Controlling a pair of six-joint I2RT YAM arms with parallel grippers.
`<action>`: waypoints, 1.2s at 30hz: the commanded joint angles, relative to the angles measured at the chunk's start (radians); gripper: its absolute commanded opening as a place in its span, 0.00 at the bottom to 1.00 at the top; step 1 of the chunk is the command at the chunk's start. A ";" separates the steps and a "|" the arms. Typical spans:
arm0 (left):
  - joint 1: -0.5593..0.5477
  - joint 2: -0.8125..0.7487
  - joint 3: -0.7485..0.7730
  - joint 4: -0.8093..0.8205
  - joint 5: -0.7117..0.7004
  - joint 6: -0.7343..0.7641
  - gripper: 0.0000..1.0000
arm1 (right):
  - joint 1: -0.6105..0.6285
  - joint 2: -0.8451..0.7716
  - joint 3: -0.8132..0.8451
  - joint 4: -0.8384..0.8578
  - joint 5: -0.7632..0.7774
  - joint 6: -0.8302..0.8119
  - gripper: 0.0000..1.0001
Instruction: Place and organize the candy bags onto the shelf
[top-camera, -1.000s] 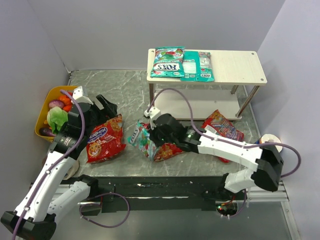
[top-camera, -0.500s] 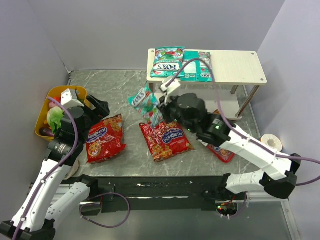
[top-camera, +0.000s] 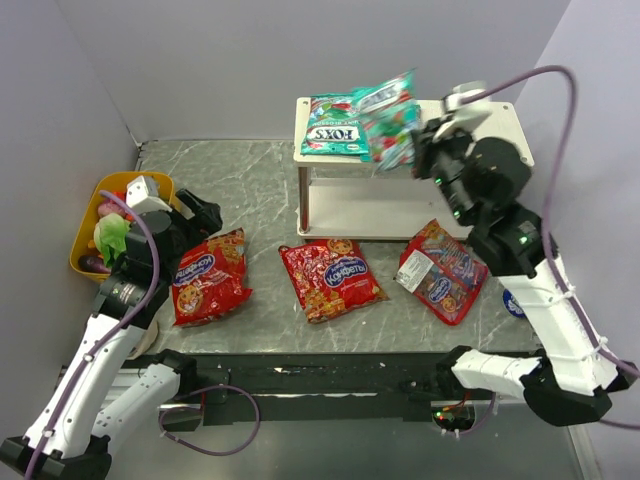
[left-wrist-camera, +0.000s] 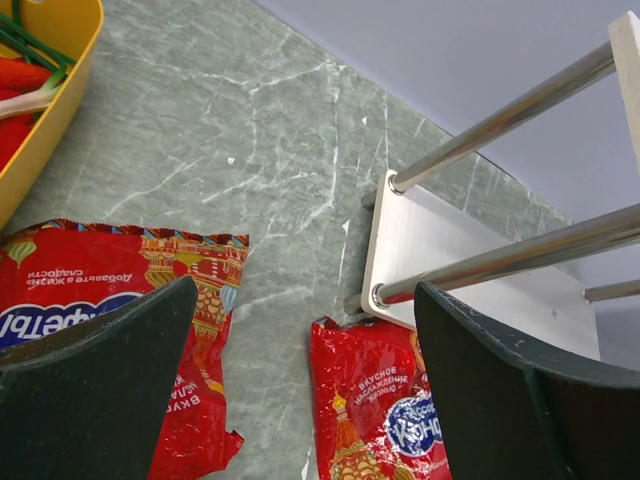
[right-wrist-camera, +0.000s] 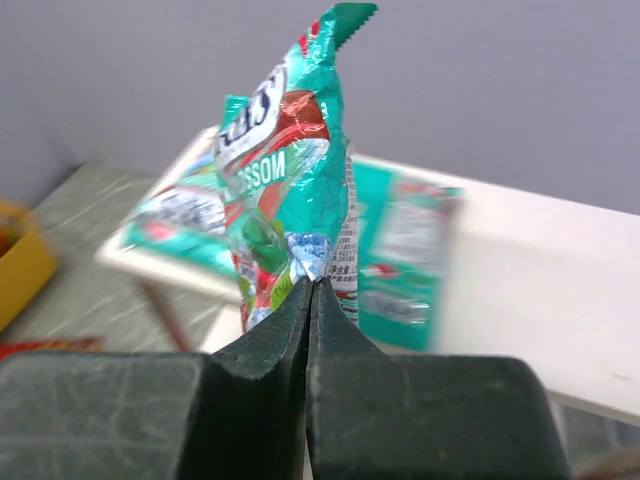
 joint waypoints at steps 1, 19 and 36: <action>0.000 0.007 0.006 0.028 0.031 -0.002 0.96 | -0.148 -0.025 0.092 0.007 -0.008 0.019 0.00; 0.000 0.030 -0.001 0.037 0.045 -0.003 0.96 | -0.763 0.164 0.230 -0.269 -0.597 0.101 0.00; 0.000 0.050 0.000 0.043 0.039 -0.002 0.96 | -0.946 0.456 0.448 -0.340 -0.628 0.177 0.00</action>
